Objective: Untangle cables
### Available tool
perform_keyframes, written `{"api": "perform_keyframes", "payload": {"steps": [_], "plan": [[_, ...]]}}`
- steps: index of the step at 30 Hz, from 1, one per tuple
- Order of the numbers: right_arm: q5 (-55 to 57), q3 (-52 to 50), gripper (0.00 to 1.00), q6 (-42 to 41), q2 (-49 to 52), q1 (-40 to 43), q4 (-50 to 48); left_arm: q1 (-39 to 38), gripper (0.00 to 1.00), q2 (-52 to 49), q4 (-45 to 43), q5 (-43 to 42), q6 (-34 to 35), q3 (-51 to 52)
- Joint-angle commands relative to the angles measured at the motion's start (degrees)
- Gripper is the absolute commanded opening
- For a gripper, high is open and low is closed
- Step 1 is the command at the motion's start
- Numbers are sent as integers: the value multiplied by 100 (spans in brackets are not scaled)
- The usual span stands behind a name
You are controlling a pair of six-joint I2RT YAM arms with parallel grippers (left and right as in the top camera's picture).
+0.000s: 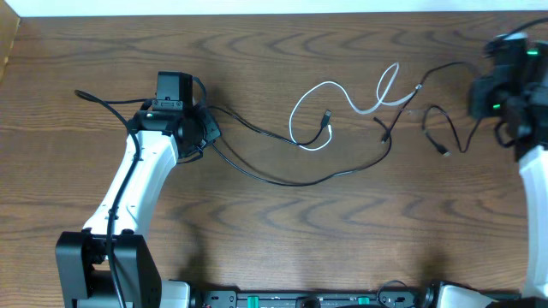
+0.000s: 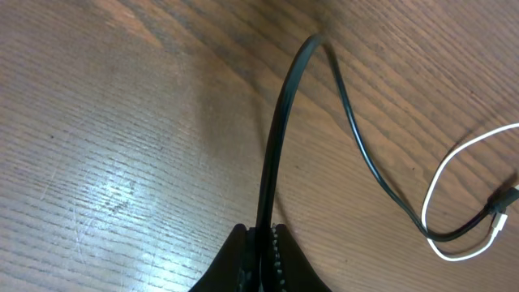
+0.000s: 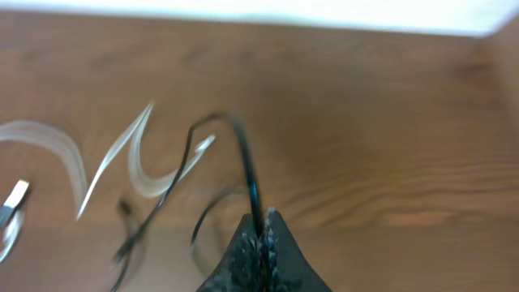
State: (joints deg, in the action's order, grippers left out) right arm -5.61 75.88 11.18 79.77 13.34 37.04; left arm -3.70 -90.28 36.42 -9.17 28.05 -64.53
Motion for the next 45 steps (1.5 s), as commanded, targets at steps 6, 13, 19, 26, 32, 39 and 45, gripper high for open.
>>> {"api": "perform_keyframes", "payload": {"steps": [6, 13, 19, 26, 32, 39, 45], "plan": [[1005, 31, 1, -444, -7, 752, -664, -2, 7, 7, 20, -66, -101, 46], [2332, 31, 1, -942, 24, 798, -1001, -2, 7, 7, 20, -68, -101, 46], [-704, 15, 15, -944, 131, 793, 22, -2, 7, 7, 22, -70, -98, 46], [-1038, 7, 31, -1099, 798, 605, 1311, -2, 8, 7, 22, -70, -98, 46], [-656, 7, 35, -2428, 1631, 605, 1484, -2, 7, 7, 42, -70, -101, 46], [-656, 7, 39, -4247, 2481, 577, 953, -2, 8, 7, 66, -70, -98, 46], [-721, 7, 40, -4802, 2942, 345, 275, -2, 7, 7, 66, -70, -98, 46]]}}
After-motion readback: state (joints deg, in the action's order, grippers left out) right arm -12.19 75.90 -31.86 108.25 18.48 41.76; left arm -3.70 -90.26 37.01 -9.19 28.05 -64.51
